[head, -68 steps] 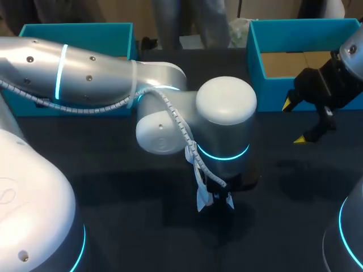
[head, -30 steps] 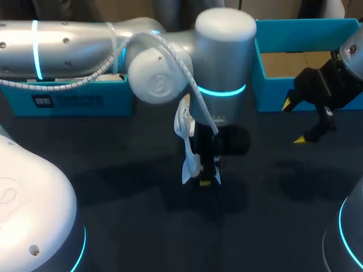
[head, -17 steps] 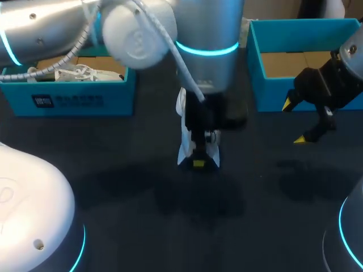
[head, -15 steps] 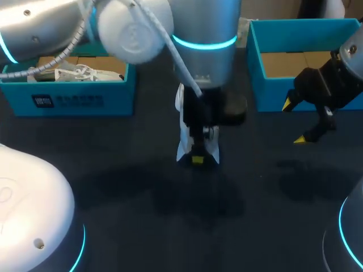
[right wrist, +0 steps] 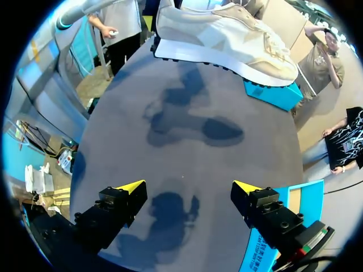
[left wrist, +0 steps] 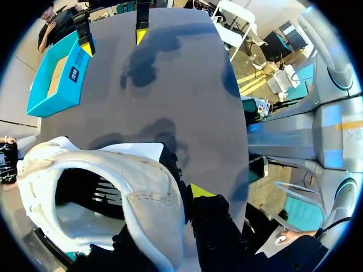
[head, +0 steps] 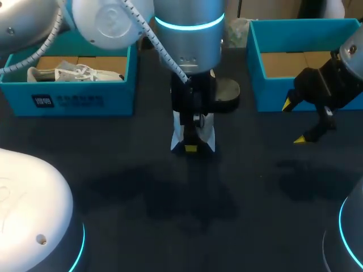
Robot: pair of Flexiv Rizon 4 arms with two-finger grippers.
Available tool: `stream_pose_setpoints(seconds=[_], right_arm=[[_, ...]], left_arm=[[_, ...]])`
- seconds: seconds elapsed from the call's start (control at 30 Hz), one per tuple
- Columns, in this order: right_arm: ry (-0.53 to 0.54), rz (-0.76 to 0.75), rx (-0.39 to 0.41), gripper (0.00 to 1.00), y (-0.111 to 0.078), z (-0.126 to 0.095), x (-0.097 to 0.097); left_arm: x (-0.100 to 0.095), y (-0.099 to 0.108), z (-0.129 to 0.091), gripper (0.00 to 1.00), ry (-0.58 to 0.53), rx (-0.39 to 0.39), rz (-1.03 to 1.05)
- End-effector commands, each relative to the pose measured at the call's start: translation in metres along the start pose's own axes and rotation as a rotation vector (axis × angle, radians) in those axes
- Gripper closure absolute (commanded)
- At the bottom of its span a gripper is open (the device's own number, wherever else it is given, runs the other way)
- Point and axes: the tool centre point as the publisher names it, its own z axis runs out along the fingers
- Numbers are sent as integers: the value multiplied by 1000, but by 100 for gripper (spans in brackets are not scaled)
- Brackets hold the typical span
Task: Take the shoe out of the shoebox, open the shoe tongue, remove and reinsert the insole, then place the shoe into the shoebox
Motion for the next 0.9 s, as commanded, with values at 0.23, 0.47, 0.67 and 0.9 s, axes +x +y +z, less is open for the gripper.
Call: stream_pose_setpoints(seconds=[0.23,0.47,0.67,0.9], right_arm=[[-1,0,3,0,0,1,0],[-1,0,3,0,0,1,0],[-1,0,3,0,0,1,0],[-1,0,3,0,0,1,0]], left_arm=[[-3,35,-1,100,9,-2,5],[-15,81,-12,100,-12,2,-9],[-34,118,-15,100,-4,-16,-19],[-48,159,-16,100,-8,-22,-6]])
